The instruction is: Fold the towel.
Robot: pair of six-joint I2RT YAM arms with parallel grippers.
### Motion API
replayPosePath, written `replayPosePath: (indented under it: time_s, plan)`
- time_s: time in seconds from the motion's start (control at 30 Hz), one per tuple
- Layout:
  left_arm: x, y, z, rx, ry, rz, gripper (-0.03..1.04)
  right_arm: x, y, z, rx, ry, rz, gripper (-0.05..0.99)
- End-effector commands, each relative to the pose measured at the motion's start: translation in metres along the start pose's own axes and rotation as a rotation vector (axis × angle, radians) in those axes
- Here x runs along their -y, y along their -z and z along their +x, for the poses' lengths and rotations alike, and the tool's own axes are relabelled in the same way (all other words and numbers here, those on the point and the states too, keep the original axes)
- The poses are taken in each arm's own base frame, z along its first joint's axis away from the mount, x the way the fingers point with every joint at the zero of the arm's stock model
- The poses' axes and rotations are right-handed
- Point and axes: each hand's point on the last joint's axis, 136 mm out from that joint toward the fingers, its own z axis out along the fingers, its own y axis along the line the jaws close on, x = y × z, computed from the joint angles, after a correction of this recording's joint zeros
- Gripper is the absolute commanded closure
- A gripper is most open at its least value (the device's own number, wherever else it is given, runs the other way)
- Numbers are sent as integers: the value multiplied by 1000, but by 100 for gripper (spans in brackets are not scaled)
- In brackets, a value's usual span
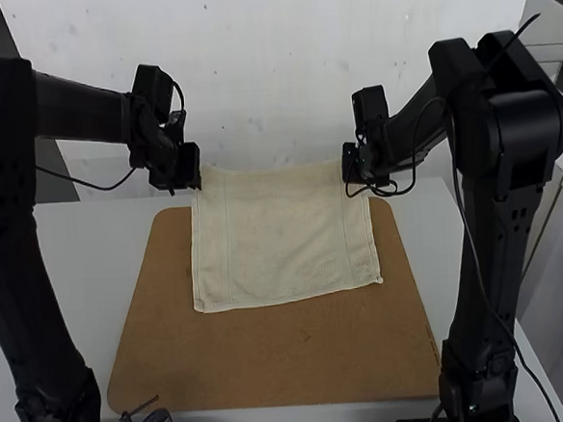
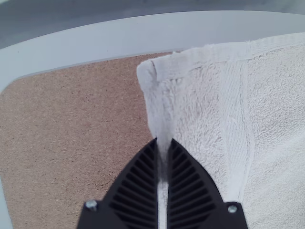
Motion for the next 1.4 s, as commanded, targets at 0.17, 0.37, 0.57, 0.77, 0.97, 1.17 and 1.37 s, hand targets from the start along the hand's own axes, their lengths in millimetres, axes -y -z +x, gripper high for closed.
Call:
replayPosePath:
  time_s: [0.17, 0.37, 0.57, 0.77, 0.97, 1.17, 1.37]
  plan:
    - [11, 37, 18, 47, -23, 6, 99, -1, 35, 21, -2, 54, -47, 92]
    - [15, 48, 51, 21, -34, 21, 99, -4, 60, 42, -22, 112, -72, 92]
    - [20, 65, 75, 33, -43, 40, 99, 2, 86, 62, -44, 155, -79, 92]
    - [26, 87, 93, 42, -32, 60, 99, 4, 101, 80, -60, 180, -86, 92]
    - [37, 96, 127, -16, -45, 84, 99, 7, 104, 89, -76, 185, -82, 92]
    - [34, 76, 129, -33, -37, 69, 99, 6, 94, 89, -88, 185, -73, 92]
    - [25, 45, 142, -138, -29, 34, 99, 7, 80, 94, -119, 184, -58, 92]
